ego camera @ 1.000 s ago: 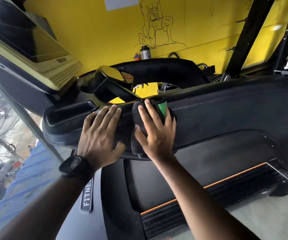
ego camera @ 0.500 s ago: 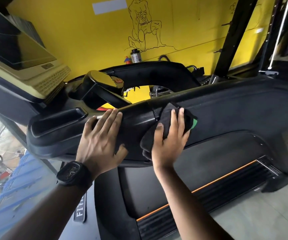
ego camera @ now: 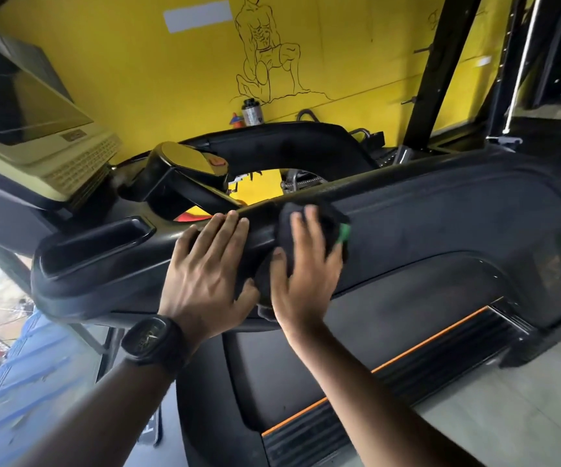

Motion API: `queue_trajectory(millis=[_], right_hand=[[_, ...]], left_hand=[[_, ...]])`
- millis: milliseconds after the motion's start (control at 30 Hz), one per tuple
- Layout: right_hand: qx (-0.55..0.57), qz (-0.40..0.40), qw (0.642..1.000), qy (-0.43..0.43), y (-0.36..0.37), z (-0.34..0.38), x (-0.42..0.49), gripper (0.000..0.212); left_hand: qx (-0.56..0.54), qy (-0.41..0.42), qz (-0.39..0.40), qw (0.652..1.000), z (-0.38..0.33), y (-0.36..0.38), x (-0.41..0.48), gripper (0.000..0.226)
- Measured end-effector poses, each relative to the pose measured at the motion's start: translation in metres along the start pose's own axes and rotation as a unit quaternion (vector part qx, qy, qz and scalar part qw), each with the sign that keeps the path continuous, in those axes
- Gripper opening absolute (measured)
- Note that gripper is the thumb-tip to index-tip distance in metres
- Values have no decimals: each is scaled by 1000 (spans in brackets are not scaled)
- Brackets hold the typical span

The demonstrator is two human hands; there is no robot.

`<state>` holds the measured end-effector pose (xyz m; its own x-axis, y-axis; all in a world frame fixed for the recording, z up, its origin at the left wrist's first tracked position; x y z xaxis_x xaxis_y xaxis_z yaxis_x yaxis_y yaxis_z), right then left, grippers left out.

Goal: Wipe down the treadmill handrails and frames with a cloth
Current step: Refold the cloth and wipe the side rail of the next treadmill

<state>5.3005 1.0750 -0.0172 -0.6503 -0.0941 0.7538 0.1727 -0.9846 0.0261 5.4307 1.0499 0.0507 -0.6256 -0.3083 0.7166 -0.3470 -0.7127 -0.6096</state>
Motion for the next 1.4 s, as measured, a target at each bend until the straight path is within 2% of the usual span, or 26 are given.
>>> queue_trajectory(millis=[67,100,133,233,300,367,433,500,567,600,700,733,767,800,867,900,933,967,1033,1067,1100,1200,1233,1267,1333,1400], right_hand=[[-19,10,990,-137,5,5,10,50],[-40,-4,989,-144,3,-5,14,49],[-67,-19,993,-95,-1,-21,17,50],[-71,-47,982,169,-13,-58,-6,57],[-40,-35,973,226,-5,-44,-24,61],[-32,-13,983,179,4,-19,-28,63],[-35,-5,997,68,6,-2,-24,59],[-38,-22,998,-34,4,-4,-8,53],[-37,-42,996,-73,1,-21,12,50],[-27,-55,997,-46,-2,-32,20,50],[16,-68,985,156,-5,-49,10,53],[23,-53,983,177,-2,-43,2,54],[17,-32,990,140,0,-31,-3,53],[9,-10,998,57,2,-19,-5,51],[-8,11,994,-109,6,-13,6,48],[-12,6,989,-145,5,-18,15,47],[-14,-7,991,-134,3,-29,20,48],[-10,-24,997,-73,1,-42,22,49],[14,-65,989,131,-7,-63,8,53],[24,-68,979,190,-8,-63,-2,55],[26,-54,980,188,-6,-57,-8,56],[4,5,999,-51,0,-37,11,52],[-11,1,995,-102,0,-39,22,50],[-17,-17,994,-106,-2,-46,31,50],[2,-75,997,34,-11,-73,35,52],[36,-119,967,221,-14,-87,16,55]], left_hand=[[-12,18,-10,1000,-11,0,8,72],[-16,25,-11,1000,-14,1,11,71],[-19,27,-9,999,-16,2,13,71],[-14,26,-7,1000,-15,5,13,72],[-10,28,-9,1000,-15,7,14,71],[-14,27,-19,999,-17,6,16,67],[-18,27,-24,999,-18,5,16,64],[-20,40,-18,999,-17,5,15,68],[-21,46,-9,999,-15,6,14,74],[-22,42,-9,999,-15,5,15,75],[-32,30,-11,999,-19,5,19,72],[-35,31,-11,999,-21,5,21,71],[-36,34,-11,999,-23,6,22,70],[-38,33,-12,999,-25,7,24,68],[-41,28,-11,999,-27,10,25,66],[-37,31,-7,999,-28,11,26,67],[-31,37,0,999,-28,12,26,69],[-24,43,7,999,-29,13,26,71],[-10,47,17,999,-29,14,26,73],[-4,47,22,999,-29,15,27,74],[2,47,28,998,-30,15,27,75],[20,45,42,998,-32,18,30,79],[27,45,46,998,-33,19,30,80],[32,46,50,997,-33,20,30,81],[34,47,54,997,-34,21,30,83],[33,45,57,997,-34,22,30,85]])
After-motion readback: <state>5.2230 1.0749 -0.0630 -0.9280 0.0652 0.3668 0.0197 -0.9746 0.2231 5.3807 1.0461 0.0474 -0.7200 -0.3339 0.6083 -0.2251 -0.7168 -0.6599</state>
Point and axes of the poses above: each hand's wrist, its own x-axis towards the middle knuckle, its own y-axis out of the palm, z = x × y, the point moved 7 cm from there along x, towards the middle knuckle, and after that the axes turned 13 degrees about -z, right-handed, at the moved point
